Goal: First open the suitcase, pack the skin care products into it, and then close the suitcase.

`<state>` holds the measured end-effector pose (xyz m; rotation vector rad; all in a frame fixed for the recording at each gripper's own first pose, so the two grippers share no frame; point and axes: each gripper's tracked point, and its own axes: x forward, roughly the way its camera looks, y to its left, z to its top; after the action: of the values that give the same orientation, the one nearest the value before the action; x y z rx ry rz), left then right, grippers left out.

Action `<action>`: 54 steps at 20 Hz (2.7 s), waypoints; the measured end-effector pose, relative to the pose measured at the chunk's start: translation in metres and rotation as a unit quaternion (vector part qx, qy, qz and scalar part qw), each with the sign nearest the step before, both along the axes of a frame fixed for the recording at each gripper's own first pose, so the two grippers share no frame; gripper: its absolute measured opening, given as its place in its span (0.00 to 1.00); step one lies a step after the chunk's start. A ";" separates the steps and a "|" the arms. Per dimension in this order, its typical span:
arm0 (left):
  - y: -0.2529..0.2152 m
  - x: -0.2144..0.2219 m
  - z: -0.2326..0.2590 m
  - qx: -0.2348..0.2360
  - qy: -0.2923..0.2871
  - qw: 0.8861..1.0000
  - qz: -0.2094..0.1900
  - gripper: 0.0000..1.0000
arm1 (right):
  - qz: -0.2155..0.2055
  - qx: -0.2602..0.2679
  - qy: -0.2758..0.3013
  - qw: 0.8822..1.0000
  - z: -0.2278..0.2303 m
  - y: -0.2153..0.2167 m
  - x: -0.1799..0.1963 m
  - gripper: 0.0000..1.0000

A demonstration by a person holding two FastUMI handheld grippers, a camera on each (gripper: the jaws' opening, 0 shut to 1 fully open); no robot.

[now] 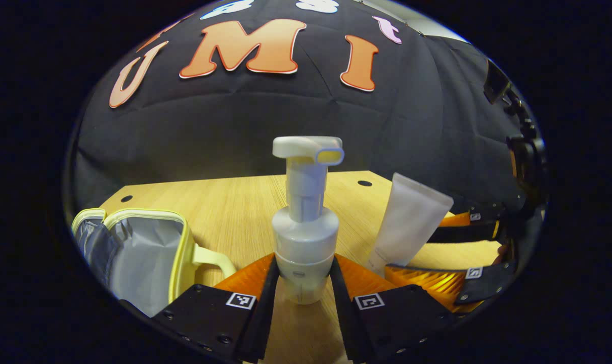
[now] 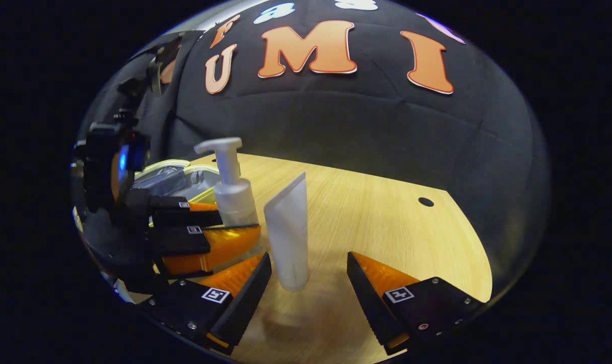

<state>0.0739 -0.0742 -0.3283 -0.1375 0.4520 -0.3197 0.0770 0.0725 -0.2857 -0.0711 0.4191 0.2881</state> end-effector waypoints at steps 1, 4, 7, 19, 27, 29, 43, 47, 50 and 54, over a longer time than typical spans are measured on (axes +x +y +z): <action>0.003 0.000 0.007 -0.008 -0.002 1.000 0.005 0.56 | 0.007 0.003 0.002 1.000 -0.002 0.006 0.005 0.95; 0.014 0.003 0.028 -0.007 -0.015 1.000 0.019 0.56 | 0.017 0.001 0.008 1.000 -0.015 0.018 0.017 0.93; 0.025 0.000 0.039 0.001 -0.022 0.999 0.024 0.56 | 0.028 0.007 0.022 0.999 -0.027 0.027 0.020 0.74; 0.095 0.000 0.099 0.033 -0.033 0.996 0.070 0.56 | 0.027 0.033 0.036 0.998 0.031 0.030 0.003 0.48; 0.152 -0.022 0.141 0.053 -0.024 0.993 0.099 0.56 | 0.035 0.024 0.008 0.999 0.105 0.037 -0.011 0.48; 0.168 -0.030 0.148 0.059 -0.022 0.993 0.104 0.56 | 0.037 0.018 0.001 0.999 0.120 0.042 -0.016 0.48; 0.268 -0.046 0.111 0.059 0.069 0.992 0.085 0.56 | 0.026 0.033 -0.018 0.999 0.168 0.104 -0.032 0.48; 0.276 -0.049 0.076 0.053 0.120 0.989 0.062 0.57 | 0.017 0.036 -0.011 0.999 0.165 0.121 -0.031 0.48; 0.276 -0.054 0.049 0.044 0.159 0.985 0.041 0.56 | 0.014 0.034 -0.006 0.999 0.160 0.135 -0.032 0.48; 0.273 -0.059 0.011 0.044 0.212 0.976 0.014 0.55 | 0.004 0.033 0.000 0.999 0.154 0.150 -0.033 0.48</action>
<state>0.0146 0.1992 -0.3173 -0.1251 0.8847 -0.2406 0.0443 0.2224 -0.1321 -0.0075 0.4080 0.3100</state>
